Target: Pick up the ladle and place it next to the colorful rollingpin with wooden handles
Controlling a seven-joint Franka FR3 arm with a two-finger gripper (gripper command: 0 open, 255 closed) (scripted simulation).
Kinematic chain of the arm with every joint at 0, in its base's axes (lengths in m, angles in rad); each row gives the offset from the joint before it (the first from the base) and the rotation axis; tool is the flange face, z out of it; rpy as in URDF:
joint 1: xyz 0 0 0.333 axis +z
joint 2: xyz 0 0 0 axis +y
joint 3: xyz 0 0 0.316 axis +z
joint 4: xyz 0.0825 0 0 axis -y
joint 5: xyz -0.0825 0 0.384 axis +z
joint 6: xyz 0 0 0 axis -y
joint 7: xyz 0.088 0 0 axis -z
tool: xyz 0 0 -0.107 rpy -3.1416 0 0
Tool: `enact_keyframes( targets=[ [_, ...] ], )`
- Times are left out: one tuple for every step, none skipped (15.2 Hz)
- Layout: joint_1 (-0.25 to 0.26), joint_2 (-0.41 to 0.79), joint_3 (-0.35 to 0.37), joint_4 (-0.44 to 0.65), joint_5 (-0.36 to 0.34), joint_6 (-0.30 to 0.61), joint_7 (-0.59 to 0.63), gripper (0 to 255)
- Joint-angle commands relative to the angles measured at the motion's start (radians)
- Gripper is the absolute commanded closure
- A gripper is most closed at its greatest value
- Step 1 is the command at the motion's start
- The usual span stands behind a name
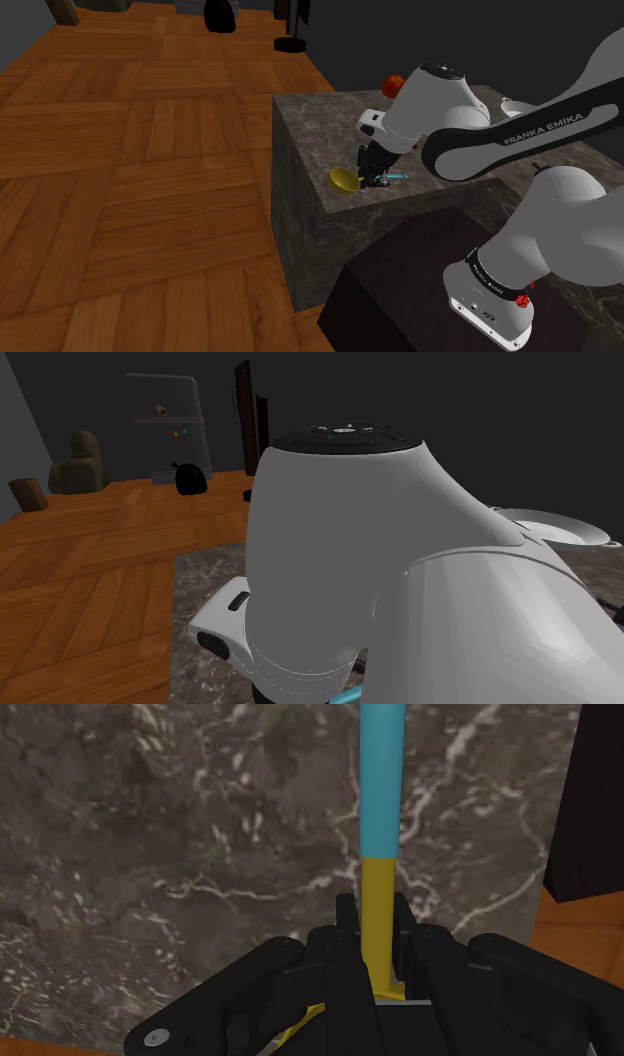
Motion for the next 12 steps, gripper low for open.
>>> enact_keyframes(
  targets=[
    [-0.001,0.000,0.000,-0.001,0.000,0.000,0.000,255],
    [0.001,-0.014,-0.001,0.005,0.002,-0.020,-0.002,255],
    [0.002,-0.027,-0.001,0.011,0.004,-0.039,-0.004,255],
    [0.004,-0.041,-0.001,0.017,0.006,-0.058,-0.006,255],
    [0.005,-0.053,-0.002,0.023,0.008,-0.077,-0.008,255],
    [0.006,-0.065,-0.002,0.030,0.010,-0.096,-0.009,255],
    [0.007,-0.077,-0.002,0.037,0.012,-0.115,-0.011,255],
    [0.008,-0.089,-0.002,0.044,0.014,-0.133,-0.013,255],
    [0.009,-0.099,-0.002,0.051,0.015,-0.151,-0.014,255],
    [0.010,-0.110,-0.002,0.059,0.017,-0.169,-0.015,255],
    [0.011,-0.120,-0.001,0.067,0.018,-0.187,-0.017,255],
    [0.012,-0.129,-0.001,0.075,0.020,-0.205,-0.018,255]
  ],
)
